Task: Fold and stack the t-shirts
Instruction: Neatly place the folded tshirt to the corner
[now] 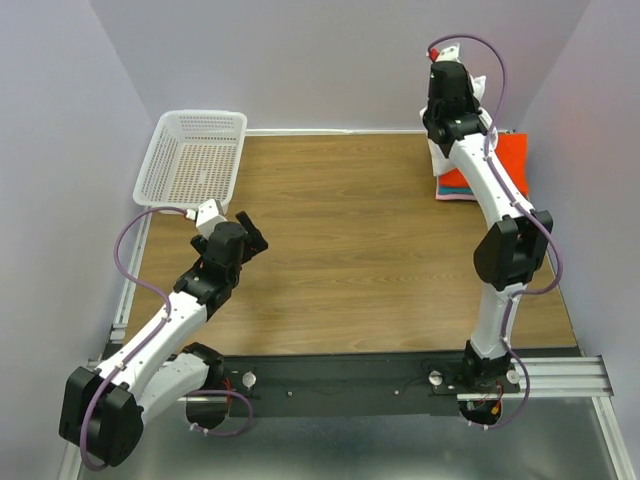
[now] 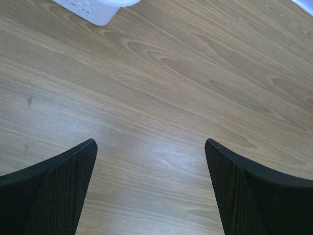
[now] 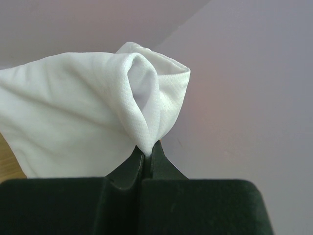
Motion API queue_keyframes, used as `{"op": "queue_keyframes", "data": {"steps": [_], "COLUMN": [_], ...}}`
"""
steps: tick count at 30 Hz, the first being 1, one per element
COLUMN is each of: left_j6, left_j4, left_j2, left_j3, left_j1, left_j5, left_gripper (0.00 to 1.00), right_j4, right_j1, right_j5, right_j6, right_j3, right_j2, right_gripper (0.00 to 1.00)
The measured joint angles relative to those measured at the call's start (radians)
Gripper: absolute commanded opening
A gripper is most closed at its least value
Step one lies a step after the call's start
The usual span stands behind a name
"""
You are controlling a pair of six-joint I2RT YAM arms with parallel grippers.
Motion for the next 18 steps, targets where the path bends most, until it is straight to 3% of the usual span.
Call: {"op": "queue_keyframes", "data": {"steps": [18], "left_j6": [0.0], "left_j4": [0.019], "left_j2": [0.133], "left_j3": [0.06], "left_j1": [0.0], "left_j5": [0.016], "left_gripper": [0.98], "right_j4": [0.0], "right_j1": [-0.183], "right_j5": [-0.148], "right_j6": [0.126], "right_j3": [-0.116], "right_j2": [0.04], "right_gripper": [0.01]}}
